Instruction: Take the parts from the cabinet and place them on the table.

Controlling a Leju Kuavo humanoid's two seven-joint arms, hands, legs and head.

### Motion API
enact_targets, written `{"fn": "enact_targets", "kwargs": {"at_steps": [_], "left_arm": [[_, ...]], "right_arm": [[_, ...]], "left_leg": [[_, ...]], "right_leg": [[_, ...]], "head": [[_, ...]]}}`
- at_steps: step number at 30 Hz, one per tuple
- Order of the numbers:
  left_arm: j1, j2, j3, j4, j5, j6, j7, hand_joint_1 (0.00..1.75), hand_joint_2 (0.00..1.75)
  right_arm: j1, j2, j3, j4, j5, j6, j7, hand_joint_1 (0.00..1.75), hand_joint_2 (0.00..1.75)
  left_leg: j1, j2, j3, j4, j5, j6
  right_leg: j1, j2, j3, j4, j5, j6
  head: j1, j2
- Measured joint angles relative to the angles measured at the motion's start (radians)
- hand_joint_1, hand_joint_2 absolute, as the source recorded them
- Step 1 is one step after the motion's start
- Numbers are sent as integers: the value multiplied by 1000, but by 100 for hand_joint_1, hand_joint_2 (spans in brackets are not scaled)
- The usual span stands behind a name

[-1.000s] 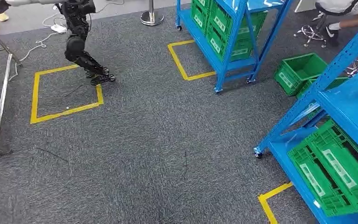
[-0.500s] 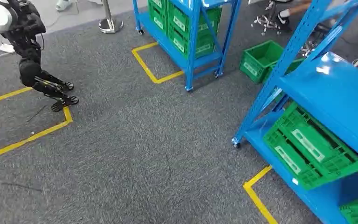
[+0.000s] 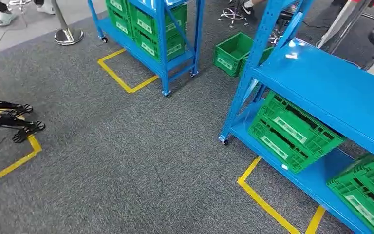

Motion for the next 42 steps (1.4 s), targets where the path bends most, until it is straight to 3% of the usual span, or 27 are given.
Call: {"fn": "enact_targets", "kwargs": {"at_steps": [3, 4, 5, 6, 8, 10, 12, 13, 14, 18, 19, 20, 21, 23, 25, 27, 28, 29, 30, 33, 34, 35, 36, 38, 39, 40, 42], "left_arm": [[-1, -2, 0, 0, 8, 0, 0, 0, 0], [-2, -1, 0, -1, 10, 0, 0, 0, 0], [-3, -1, 0, -1, 13, 0, -1, 0, 0], [-1, -1, 0, -1, 15, 0, -1, 0, 0], [3, 2, 0, -1, 17, 0, -1, 0, 0], [8, 2, -1, 0, 18, -1, 0, 0, 0], [8, 3, -1, 0, 19, -1, -1, 0, 0], [7, 5, -1, 0, 19, -1, -2, 0, 0], [7, 5, -1, 0, 19, -1, -3, 0, 0], [9, 7, 0, 0, 21, -1, -3, 0, 0], [8, 7, 0, 0, 21, 0, -5, 0, 0], [7, 9, 0, 0, 20, 0, -6, 0, 0], [8, 8, 0, 0, 20, 0, -6, 0, 0], [11, 10, -1, 0, 21, 0, -6, 0, 0], [11, 10, -1, 0, 20, 0, -6, 0, 0], [8, 10, -1, 0, 21, 0, -6, 0, 0], [7, 9, -1, 0, 20, 0, -6, 0, 0], [6, 9, -1, 0, 20, 0, -6, 0, 0], [3, 9, -1, 0, 21, 0, -6, 0, 0], [2, 8, -1, 0, 20, -1, -6, 0, 0], [2, 8, -1, -2, 20, 0, -6, 0, 0], [0, 8, -1, -2, 21, 0, -6, 0, 0], [0, 8, -1, -1, 20, 0, -6, 0, 0], [3, 9, -1, -1, 21, 0, -6, 0, 0], [4, 9, -1, -1, 21, -1, -6, 0, 0], [6, 9, -1, -1, 21, -2, -5, 0, 0], [9, 9, -1, 0, 21, -2, -5, 0, 0]], "right_arm": [[5, -2, 0, 0, 3, -2, 0, 0, 0], [7, 0, -1, 0, 5, -3, 0, 0, 0], [5, 0, -1, 0, 9, -3, -1, 0, 0], [-1, 0, -1, 0, 10, -3, -1, 0, 0], [-6, 3, -2, 0, 11, -3, -1, 0, 0], [-5, 5, -5, 0, 11, -3, -1, 0, 0], [-1, 6, -6, 0, 11, -3, -1, 0, 0], [-1, 7, -6, 0, 11, -3, -2, 0, 0], [-2, 8, -7, 0, 11, -3, -2, 0, 0], [-7, 8, -8, 0, 11, -4, -2, 0, 0], [-6, 9, -9, 0, 11, -4, -2, 0, 0], [-4, 12, -9, 1, 11, -4, -2, 0, 0], [-7, 12, -10, 1, 11, -4, -2, 0, 0], [-12, 13, -10, 1, 11, -4, -2, 0, 0], [-6, 13, -10, 1, 11, -4, -2, 0, 0], [4, 13, -11, 1, 11, -4, -2, 0, 0], [5, 13, -12, 1, 11, -4, -2, 0, 0], [4, 13, -12, 1, 11, -4, -2, 0, 0], [0, 13, -12, 1, 11, -4, -2, 0, 0], [3, 13, -12, 0, 11, -5, -2, 0, 0], [3, 13, -12, 0, 11, -5, -2, 0, 0], [6, 13, -12, 0, 11, -6, -2, 0, 0], [2, 13, -12, 0, 11, -6, -2, 0, 0], [-6, 13, -12, 0, 11, -6, -2, 0, 0], [-6, 13, -12, 0, 11, -6, -2, 0, 0], [-5, 13, -12, 0, 11, -6, -2, 0, 0], [-2, 13, -12, 0, 11, -6, -2, 0, 0]], "left_leg": [[1, 24, 21, -18, 0, -16], [7, -50, 21, -8, -12, -23], [9, -105, 4, 26, -32, -23], [9, -118, -34, 96, -67, -24], [9, -115, -121, 241, -113, -28], [9, -107, -153, 252, -74, -30], [10, -123, -110, 126, 33, -29], [11, -154, -82, 53, 78, -27], [19, -221, -70, 31, 60, -22], [14, -175, -49, -1, 51, -2], [21, -157, -45, -9, 54, 4], [19, -142, -39, -13, 52, 9], [17, -121, -34, -14, 49, 14], [13, -80, -29, -14, 41, 15], [11, -50, -23, -14, 34, 16], [10, -29, -10, -14, 25, 12], [9, -18, -1, -14, 20, 9], [9, -10, 0, -16, 16, 6], [2, -4, 4, -14, 11, -1], [4, 23, 17, -28, 11, -13], [3, 21, 23, -29, 3, -22], [8, -68, 21, -9, -12, -26], [8, -102, -7, 44, -43, -25], [9, -110, -94, 204, -109, -27], [8, -109, -133, 259, -118, -28], [8, -108, -151, 270, -103, -28], [9, -112, -125, 174, -10, -23]], "right_leg": [[3, 26, 5, -12, 1, -12], [-7, 32, 20, -33, 10, -16], [-11, 42, 26, -39, 12, -21], [-13, 52, 27, -40, 12, -23], [-12, 80, 32, -40, 9, -27], [-12, 110, 39, -40, 4, -26], [-15, 138, 51, -35, -5, -19], [-18, 151, 54, -30, -10, -14], [-17, 161, 48, -25, -17, -7], [-28, 220, 36, -28, -14, 18], [-28, 216, 35, -21, -20, 22], [-21, 149, 23, 7, -38, 28], [-22, 112, -11, 70, -73, 33], [-25, 82, -97, 229, -139, 40], [-28, 73, -127, 277, -131, 42], [-27, 63, -69, 154, -40, 34], [-24, 40, -18, 52, 13, 24], [-14, -3, 11, -3, 12, 15], [-5, -12, 15, -21, 3, 9], [-3, 17, 11, -18, 2, -1], [-12, 29, 26, -36, 9, -8], [-15, 34, 32, -44, 12, -13], [-17, 44, 33, -44, 14, -18], [-15, 72, 33, -44, 12, -24], [-14, 88, 34, -44, 11, -26], [-14, 104, 36, -43, 10, -26], [-14, 135, 43, -40, 5, -22]], "head": [[0, 0], [-2, 0], [-3, 0], [-5, 0], [-8, 0], [-10, 0], [-11, 0], [-11, 0], [-12, 0], [-13, 0], [-12, 0], [-9, 0], [-2, 0], [-1, 0], [0, 0], [0, 0], [0, 0], [0, 0], [1, 0], [0, 0], [1, 0], [-4, 0], [-6, 0], [-14, 0], [-14, 0], [-15, 0], [-15, 0]]}}
